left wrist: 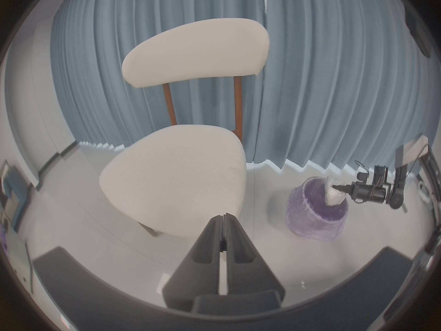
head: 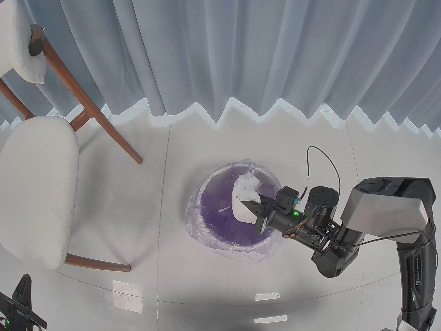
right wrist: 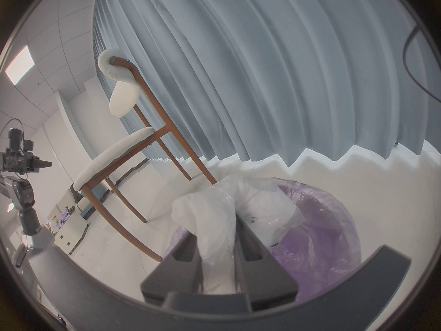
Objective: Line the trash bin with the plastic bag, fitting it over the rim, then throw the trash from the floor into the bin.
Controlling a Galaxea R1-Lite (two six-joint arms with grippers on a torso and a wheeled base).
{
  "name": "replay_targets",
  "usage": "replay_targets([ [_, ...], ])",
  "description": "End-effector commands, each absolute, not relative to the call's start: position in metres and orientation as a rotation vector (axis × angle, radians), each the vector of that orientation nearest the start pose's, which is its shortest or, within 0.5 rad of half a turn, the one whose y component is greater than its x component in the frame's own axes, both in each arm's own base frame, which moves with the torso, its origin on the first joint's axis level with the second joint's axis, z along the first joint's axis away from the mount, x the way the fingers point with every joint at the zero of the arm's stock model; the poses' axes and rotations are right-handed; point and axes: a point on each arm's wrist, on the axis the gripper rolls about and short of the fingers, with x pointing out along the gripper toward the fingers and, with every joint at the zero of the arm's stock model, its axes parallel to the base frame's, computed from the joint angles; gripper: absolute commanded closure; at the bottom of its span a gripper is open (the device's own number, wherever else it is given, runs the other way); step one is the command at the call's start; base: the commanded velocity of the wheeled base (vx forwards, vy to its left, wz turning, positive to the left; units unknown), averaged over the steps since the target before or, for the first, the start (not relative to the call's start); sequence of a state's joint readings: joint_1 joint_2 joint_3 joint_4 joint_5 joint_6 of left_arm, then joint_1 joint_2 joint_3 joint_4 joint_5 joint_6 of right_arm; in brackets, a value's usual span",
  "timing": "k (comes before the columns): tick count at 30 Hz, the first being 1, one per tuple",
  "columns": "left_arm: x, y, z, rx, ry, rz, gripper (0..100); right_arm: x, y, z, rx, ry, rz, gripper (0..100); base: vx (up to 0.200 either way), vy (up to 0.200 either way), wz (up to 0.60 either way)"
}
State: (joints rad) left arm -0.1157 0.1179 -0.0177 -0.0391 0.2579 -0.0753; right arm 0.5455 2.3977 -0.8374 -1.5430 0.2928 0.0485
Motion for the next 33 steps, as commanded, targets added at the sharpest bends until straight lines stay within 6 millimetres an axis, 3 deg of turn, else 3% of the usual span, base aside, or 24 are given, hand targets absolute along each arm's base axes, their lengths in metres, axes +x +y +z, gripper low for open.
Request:
replay_targets([
  [1,-0.015,0.007,0.081,-0.005,0.053,0.154,100,0.346,0.218,0.012,0.042,0.05,0.827,100,0.0,0.0,0.0],
  [11,-0.015,0.007,0.082,-0.036,0.047,0.122,100,0.347,0.218,0.007,0.039,0.06,0.801,100,0.0,0.0,0.0],
  [12,-0.015,0.007,0.082,-0.05,0.045,0.133,100,0.347,0.218,0.01,0.047,0.049,0.794,0,0.0,0.0,0.0],
  [16,-0.022,0.004,0.08,-0.056,-0.032,0.24,100,0.347,0.217,0.024,0.064,0.015,0.79,0,0.0,0.0,0.0],
  [20,-0.023,0.003,0.08,0.01,-0.048,0.151,100,0.344,0.213,0.038,0.066,-0.006,0.788,0,0.0,0.0,0.0],
  [23,-0.023,0.001,0.08,0.068,-0.045,0.035,100,0.323,0.2,0.07,0.067,-0.037,0.785,0,0.0,0.0,0.0],
  [28,-0.023,0.0,0.08,0.079,-0.044,0.022,100,0.285,0.171,0.123,0.08,-0.115,0.762,0,0.0,0.0,0.0],
  [29,-0.023,0.0,0.08,0.079,-0.044,0.022,100,0.285,0.171,0.123,0.08,-0.115,0.762,0,0.0,0.0,0.0],
  [31,-0.023,0.001,0.08,0.053,-0.047,0.04,100,0.253,0.139,0.153,0.085,-0.166,0.708,0,0.0,0.0,0.0],
  [33,-0.023,0.001,0.08,0.04,-0.046,0.059,100,0.242,0.129,0.159,0.086,-0.179,0.693,0,0.0,0.0,0.0],
])
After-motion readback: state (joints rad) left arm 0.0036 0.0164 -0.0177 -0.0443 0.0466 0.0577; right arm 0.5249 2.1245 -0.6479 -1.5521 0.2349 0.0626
